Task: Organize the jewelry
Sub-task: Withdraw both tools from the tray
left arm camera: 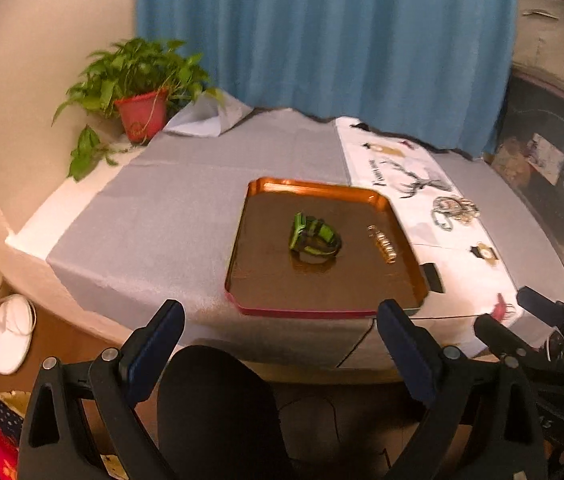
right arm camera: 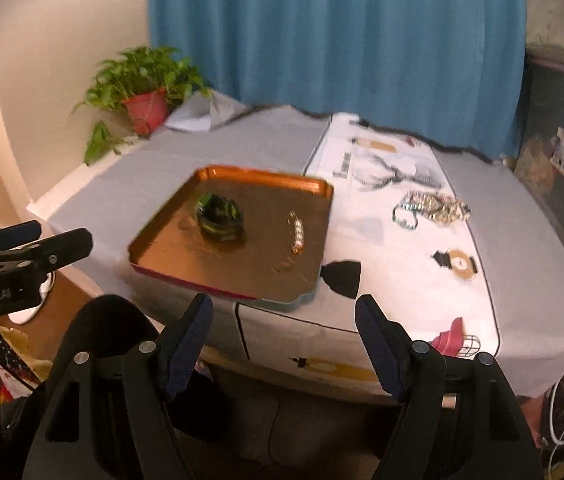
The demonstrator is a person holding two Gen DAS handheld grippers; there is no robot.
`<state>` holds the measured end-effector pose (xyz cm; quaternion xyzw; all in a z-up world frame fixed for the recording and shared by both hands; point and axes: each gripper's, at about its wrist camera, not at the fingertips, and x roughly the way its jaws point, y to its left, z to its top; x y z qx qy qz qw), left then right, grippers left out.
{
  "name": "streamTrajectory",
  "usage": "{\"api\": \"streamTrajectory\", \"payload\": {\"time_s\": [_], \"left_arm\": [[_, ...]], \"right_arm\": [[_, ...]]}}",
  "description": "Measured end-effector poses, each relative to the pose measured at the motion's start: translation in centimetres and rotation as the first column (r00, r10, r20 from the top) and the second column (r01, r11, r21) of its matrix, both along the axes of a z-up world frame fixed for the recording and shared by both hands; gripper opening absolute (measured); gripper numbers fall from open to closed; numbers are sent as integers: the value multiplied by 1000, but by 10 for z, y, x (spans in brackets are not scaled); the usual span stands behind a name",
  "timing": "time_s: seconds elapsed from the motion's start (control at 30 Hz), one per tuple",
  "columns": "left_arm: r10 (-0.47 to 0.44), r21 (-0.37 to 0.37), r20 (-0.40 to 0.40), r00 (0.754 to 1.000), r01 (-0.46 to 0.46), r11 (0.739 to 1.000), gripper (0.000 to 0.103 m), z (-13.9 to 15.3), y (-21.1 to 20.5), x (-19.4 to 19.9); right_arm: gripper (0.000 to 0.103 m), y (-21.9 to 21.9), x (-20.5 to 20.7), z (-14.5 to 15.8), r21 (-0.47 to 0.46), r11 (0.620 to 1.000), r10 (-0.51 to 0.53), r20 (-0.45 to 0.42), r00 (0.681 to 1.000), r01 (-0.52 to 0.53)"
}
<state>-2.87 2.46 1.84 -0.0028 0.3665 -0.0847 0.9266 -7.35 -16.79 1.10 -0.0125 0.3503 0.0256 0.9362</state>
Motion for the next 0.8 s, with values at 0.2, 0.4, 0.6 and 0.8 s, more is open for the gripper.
{"api": "streamTrajectory", "payload": {"time_s": [0.2, 0.4, 0.6, 0.8], "left_arm": [[-11, 5, 87, 996, 10, 1000, 96, 27, 1, -27], [-42, 4, 96, 995, 42, 999, 96, 31, -6, -47], [-48, 16, 105, 993, 47, 999, 96, 33, -12, -54], [-48, 19, 101, 994, 46, 999, 96, 32, -14, -54]], "right_arm": [[74, -1, -25, 24, 13, 1000, -14, 80, 997, 13], [74, 1, -44, 21, 22, 1000, -17, 71, 997, 16], [74, 1, -52, 19, 30, 999, -21, 78, 997, 19], [74, -3, -54, 20, 42, 999, -31, 71, 997, 28]]}}
